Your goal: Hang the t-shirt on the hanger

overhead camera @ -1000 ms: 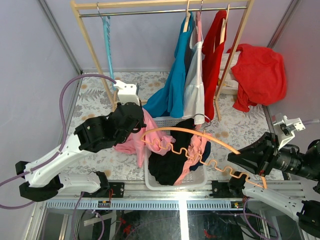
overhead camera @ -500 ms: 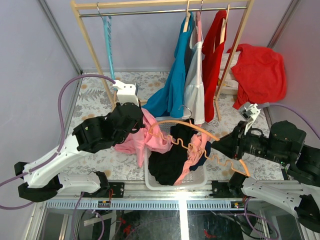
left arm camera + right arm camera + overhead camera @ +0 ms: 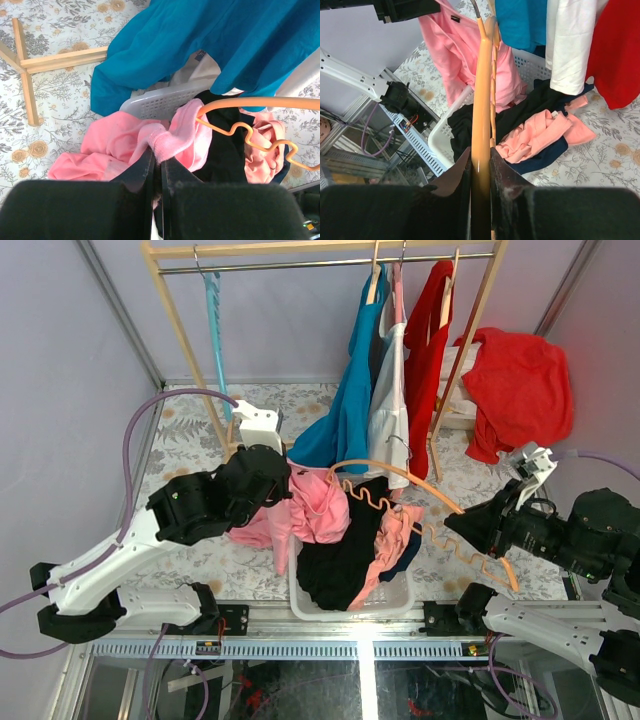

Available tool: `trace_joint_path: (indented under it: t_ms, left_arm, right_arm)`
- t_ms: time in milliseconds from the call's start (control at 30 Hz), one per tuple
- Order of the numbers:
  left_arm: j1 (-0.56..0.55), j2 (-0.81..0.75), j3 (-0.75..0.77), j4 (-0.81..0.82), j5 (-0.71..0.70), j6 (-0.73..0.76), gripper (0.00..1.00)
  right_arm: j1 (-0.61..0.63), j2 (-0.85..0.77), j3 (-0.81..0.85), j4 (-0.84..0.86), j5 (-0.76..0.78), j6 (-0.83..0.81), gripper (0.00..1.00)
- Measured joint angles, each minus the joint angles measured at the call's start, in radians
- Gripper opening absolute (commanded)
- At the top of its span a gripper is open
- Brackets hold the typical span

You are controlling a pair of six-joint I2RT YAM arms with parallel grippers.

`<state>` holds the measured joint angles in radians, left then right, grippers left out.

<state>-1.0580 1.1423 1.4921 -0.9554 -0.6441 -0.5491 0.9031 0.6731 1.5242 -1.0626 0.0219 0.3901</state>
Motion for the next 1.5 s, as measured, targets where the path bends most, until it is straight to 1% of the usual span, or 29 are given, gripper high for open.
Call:
trace_joint_path:
  t_ms: [467, 733, 900, 1067, 1300, 1500]
  left_arm:
    - [0.0, 0.01, 0.0, 0.0, 0.058, 0.013, 0.0]
    - [0.0, 0.024, 0.004, -0.001, 0.083, 0.016, 0.0]
    - [0.0, 0.028, 0.032, -0.003, 0.103, 0.029, 0.0]
    - [0.0, 0.033, 0.065, -0.012, 0.121, 0.043, 0.0]
    - [0.0, 0.031, 0.106, -0.032, 0.212, 0.074, 0.0]
    - [0.0, 0.029, 0.173, -0.036, 0.315, 0.095, 0.01]
  right_arm:
    - [0.0, -0.019, -0.029, 0.059, -0.142, -0.016, 0.0]
    - [0.0, -0.038, -0.05, 0.106, -0.174, -0.031, 0.0]
    - [0.0, -0.034, -0.092, 0.143, -0.201, -0.051, 0.0]
    - [0.0, -0.025, -0.122, 0.182, -0.267, -0.078, 0.0]
    - [0.0, -0.023, -0.126, 0.203, -0.329, -0.131, 0.0]
    - [0.0, -0.03, -0.147, 0.217, -0.283, -0.171, 0.0]
